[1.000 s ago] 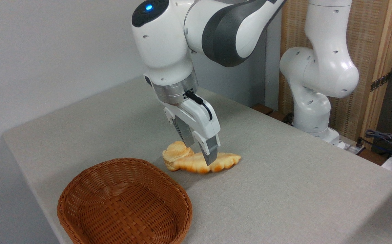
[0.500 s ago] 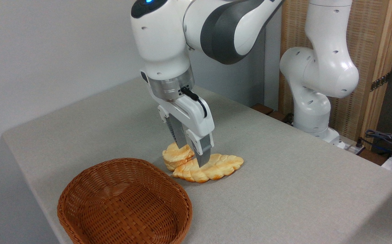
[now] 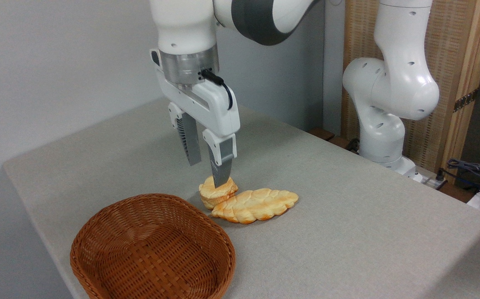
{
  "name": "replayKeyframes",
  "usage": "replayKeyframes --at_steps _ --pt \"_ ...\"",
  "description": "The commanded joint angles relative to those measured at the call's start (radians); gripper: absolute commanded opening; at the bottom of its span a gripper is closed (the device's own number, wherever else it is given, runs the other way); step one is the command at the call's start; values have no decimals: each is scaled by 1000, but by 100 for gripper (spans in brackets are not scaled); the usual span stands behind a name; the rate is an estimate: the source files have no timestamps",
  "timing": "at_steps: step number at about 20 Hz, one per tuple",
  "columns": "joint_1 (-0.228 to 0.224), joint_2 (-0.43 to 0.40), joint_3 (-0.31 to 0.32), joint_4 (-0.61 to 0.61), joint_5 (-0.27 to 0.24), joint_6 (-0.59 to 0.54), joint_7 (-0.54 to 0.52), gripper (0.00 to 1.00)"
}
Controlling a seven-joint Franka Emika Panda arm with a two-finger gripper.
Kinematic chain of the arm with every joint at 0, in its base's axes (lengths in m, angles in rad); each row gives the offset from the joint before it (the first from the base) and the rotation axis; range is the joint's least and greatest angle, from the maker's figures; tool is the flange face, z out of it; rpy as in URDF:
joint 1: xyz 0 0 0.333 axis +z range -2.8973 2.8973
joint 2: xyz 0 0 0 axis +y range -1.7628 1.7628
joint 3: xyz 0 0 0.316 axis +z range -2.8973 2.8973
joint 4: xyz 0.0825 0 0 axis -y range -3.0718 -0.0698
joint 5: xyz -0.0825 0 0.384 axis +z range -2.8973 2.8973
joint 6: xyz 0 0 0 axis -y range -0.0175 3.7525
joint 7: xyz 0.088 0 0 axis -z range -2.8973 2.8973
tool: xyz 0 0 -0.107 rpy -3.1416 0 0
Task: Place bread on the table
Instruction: 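Open the gripper and raise it away from the loaf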
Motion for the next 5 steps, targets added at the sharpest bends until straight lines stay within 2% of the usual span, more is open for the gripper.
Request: replayKeyframes --at_steps 1,5 --pt "-3 -1 -11 13 -1 2 -69 100" --pt "-3 0 -9 13 -3 2 -73 100"
